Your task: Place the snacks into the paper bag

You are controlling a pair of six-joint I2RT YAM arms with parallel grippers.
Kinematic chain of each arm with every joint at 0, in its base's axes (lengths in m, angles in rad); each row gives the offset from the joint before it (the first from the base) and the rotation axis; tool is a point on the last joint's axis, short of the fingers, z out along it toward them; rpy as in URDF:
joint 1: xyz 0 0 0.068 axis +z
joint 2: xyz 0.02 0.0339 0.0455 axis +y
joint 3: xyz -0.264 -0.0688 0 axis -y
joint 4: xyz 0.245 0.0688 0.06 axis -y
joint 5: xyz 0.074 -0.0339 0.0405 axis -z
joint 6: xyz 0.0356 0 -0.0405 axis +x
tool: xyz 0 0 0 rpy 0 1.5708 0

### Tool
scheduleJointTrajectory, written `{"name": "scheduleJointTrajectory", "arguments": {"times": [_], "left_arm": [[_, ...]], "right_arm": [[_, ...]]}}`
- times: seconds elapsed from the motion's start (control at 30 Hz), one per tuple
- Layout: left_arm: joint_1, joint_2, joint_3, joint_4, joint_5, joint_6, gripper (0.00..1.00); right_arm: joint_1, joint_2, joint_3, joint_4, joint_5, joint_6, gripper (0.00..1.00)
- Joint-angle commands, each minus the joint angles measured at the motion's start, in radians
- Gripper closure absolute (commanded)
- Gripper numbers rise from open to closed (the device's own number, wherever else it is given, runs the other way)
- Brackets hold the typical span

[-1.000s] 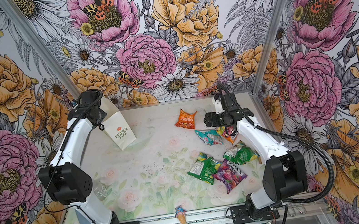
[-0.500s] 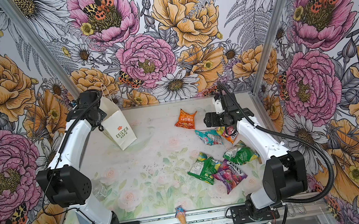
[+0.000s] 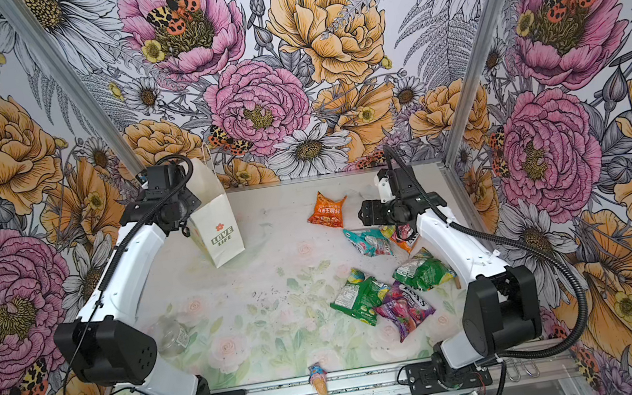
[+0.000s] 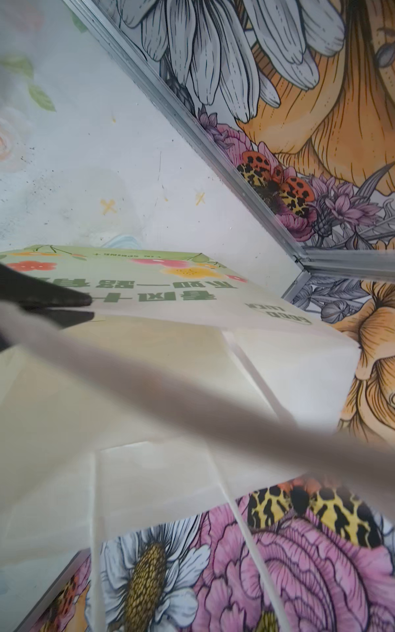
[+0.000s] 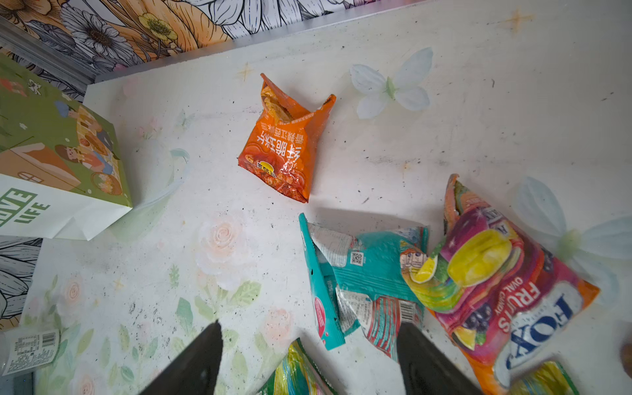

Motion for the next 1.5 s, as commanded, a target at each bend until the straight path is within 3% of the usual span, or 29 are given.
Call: {"name": "scheduleJointTrajectory", "arguments": {"times": [0.0, 0.47, 0.73, 1.0, 1.07, 1.47], "left_arm": [[-0.033, -0.058, -0.047, 0.107, 0.049, 0.01, 1.0], [-0.265, -0.15, -0.111, 0.185, 0.065, -0.032, 1.0], [-0.331, -0.185, -0.152, 0.196, 0.074, -0.024, 1.0], [-0.349, -0.233, -0.207, 0.207, 0.125, 0.001, 1.0], [-0.354, -0.244, -0.219, 0.206, 0.14, 0.01, 1.0], [-0.382, -0.275, -0.273, 0.206, 0.219, 0.024, 1.0]], "right_arm": [[0.0, -0.027, -0.01, 0.017, -0.007, 0.026, 0.18], [0.0, -0.088, -0.05, 0.017, 0.027, 0.101, 0.19], [0.001, -0.056, -0.03, 0.017, -0.005, 0.164, 0.17], [0.019, 0.083, 0.093, 0.019, -0.005, 0.245, 0.13], [0.033, 0.13, 0.144, 0.022, 0.013, 0.265, 0.08], [0.107, 0.483, 0.453, 0.031, 0.086, 0.349, 0.02]]}}
